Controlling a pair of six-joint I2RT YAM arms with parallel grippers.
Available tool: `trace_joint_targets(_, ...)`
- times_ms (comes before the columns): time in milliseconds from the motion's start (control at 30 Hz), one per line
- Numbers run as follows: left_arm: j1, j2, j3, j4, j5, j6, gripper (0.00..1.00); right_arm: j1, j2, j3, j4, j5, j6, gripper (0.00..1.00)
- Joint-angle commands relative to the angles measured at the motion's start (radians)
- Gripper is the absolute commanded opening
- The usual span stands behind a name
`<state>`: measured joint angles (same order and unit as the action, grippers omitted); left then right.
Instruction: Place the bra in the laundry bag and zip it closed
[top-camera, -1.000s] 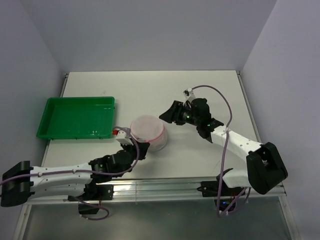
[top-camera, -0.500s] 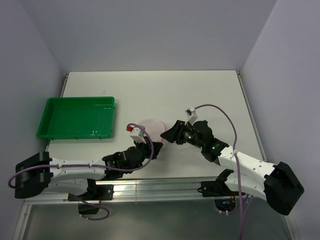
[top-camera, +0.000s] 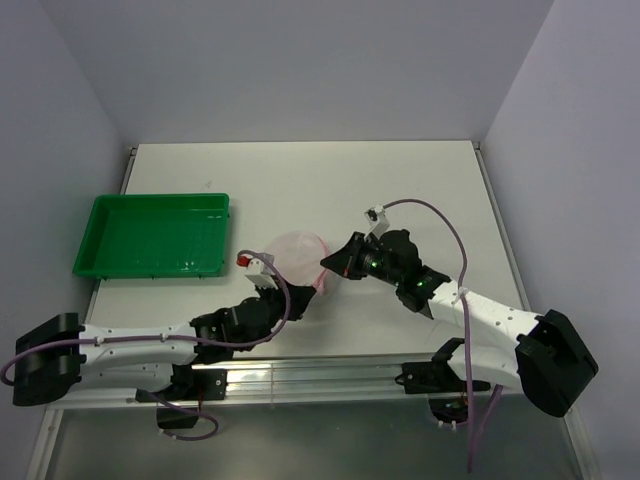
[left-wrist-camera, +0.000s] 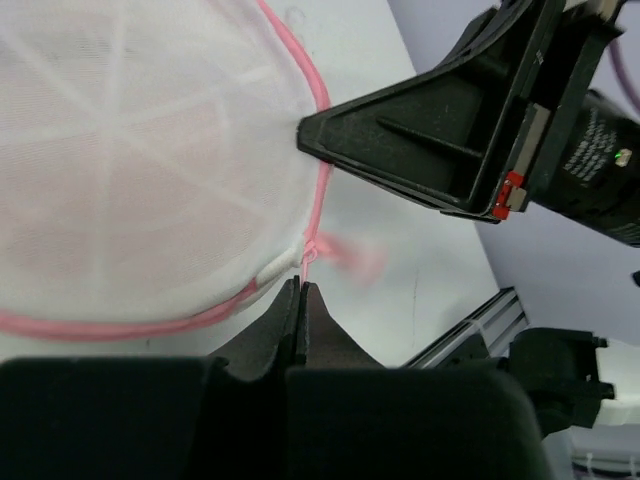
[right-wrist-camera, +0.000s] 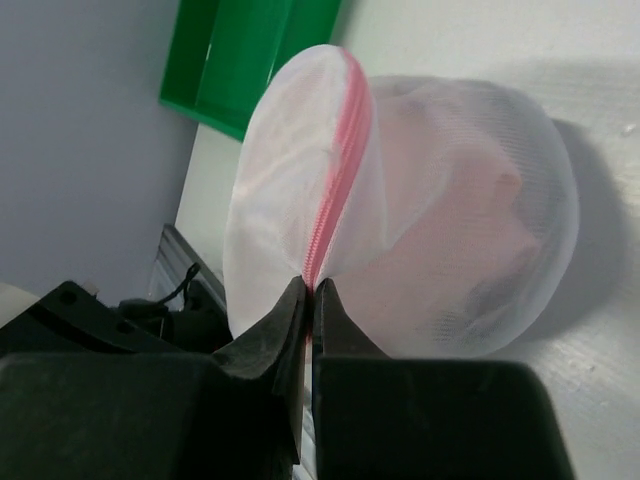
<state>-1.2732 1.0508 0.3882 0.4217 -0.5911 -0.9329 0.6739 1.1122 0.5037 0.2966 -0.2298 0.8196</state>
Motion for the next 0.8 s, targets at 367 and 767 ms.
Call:
trace_joint_targets(367,-0.011,-0.107,0.116,-0.230,-0.108,0.101,0.23,-0.103,0.014,0.059,0.021,0.032,-0.097,0.10)
trace_joint_targets(767,-0.011,-0.403,0.296,-0.731,-0.254,0.141,0.80,-0.111,-0.374,0.116,-0.312,0.306,-0.238,1.00)
